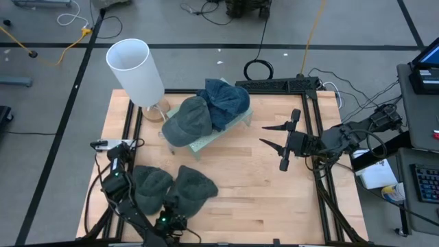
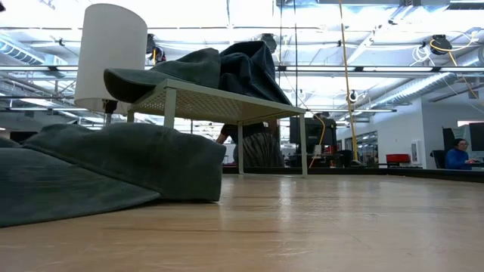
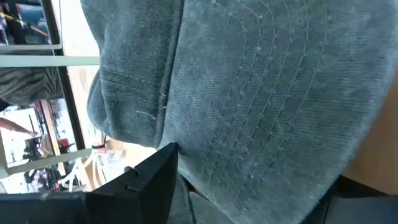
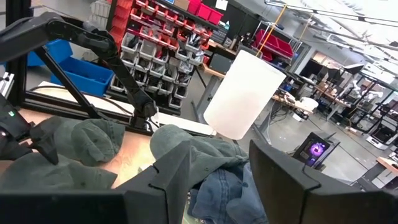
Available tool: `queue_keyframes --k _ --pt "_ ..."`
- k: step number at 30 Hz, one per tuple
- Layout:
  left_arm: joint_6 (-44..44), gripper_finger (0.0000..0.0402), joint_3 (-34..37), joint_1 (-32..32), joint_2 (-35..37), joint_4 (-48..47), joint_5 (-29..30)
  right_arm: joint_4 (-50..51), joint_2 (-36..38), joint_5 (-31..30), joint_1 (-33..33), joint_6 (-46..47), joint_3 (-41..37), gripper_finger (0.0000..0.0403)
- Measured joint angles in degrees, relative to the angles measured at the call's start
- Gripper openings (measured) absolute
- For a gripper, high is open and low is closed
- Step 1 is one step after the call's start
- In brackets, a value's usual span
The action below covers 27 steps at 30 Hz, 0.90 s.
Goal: Pick & Place hat
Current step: Stack the right green cap on the other green cap on the shelf
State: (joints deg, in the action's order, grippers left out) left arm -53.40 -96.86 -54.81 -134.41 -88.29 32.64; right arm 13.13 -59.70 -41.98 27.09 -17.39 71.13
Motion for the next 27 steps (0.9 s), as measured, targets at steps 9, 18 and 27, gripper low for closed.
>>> queue_keyframes --k 9,18,27 --pt "-1.0 0.0192 0.0 1.9 0.0 0.0 2.0 0.0 0.0 0.0 0.0 0.0 0.0 0.0155" --pt "-2.9 0.0015 0.0 1.5 0.1 -1.4 5.0 0.0 0.0 -0.3 0.0 -0.3 0.0 0.0155" --pt "2.2 0.0006 -0.9 0.7 6.8 -0.8 10.7 -1.9 0.0 0.2 0.0 13.4 0.0 0.0155"
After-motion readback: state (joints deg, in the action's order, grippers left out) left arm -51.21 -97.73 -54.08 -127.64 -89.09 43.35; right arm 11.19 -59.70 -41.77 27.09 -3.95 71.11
